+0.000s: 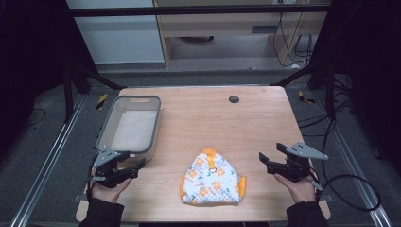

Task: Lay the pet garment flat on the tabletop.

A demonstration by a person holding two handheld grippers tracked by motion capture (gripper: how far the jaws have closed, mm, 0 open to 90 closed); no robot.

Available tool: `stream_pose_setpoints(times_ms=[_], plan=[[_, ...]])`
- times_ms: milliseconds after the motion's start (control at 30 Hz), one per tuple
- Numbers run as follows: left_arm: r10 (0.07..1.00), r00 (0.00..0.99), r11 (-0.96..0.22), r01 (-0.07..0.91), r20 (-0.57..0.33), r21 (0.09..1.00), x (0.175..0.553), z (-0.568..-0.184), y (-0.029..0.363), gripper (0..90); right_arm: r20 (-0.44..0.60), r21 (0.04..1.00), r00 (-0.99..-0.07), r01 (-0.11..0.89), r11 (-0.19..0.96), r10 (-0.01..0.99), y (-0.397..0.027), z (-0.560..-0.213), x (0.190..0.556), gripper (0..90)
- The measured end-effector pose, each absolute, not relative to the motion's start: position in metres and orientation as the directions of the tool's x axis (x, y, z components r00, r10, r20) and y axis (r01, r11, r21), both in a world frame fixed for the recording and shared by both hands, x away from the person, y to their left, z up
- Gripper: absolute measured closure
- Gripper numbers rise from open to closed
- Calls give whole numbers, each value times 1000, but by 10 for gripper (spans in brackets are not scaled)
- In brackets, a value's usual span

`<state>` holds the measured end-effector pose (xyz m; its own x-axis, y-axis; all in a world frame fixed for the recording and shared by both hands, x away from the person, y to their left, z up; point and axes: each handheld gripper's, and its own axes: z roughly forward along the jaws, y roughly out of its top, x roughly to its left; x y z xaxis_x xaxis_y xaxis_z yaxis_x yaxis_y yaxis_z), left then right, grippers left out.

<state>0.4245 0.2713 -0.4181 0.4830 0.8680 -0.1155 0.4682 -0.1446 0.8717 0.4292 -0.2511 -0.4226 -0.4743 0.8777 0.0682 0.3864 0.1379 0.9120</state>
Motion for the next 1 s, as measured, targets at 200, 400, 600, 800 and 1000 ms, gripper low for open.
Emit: stream_pose_setpoints(times_ms=[200, 400, 600, 800, 1000], plan=[[845, 520, -157, 461, -122, 874, 438, -411, 248, 285, 62, 920, -506, 364, 148, 860, -239, -409, 438, 221], [830, 546, -180, 455, -113, 872, 445, -408, 229, 291, 56, 921, -522, 357, 158, 851, -229, -407, 444, 234], [810, 576, -206, 453, -109, 867, 452, -411, 212, 315, 61, 919, -536, 358, 161, 842, -222, -410, 449, 253], [796, 596, -233, 464, -107, 854, 457, -421, 200, 327, 72, 914, -558, 369, 170, 827, -211, -418, 453, 274], [781, 615, -259, 478, -109, 839, 461, -430, 187, 336, 72, 900, -591, 385, 203, 803, -200, -427, 454, 284]])
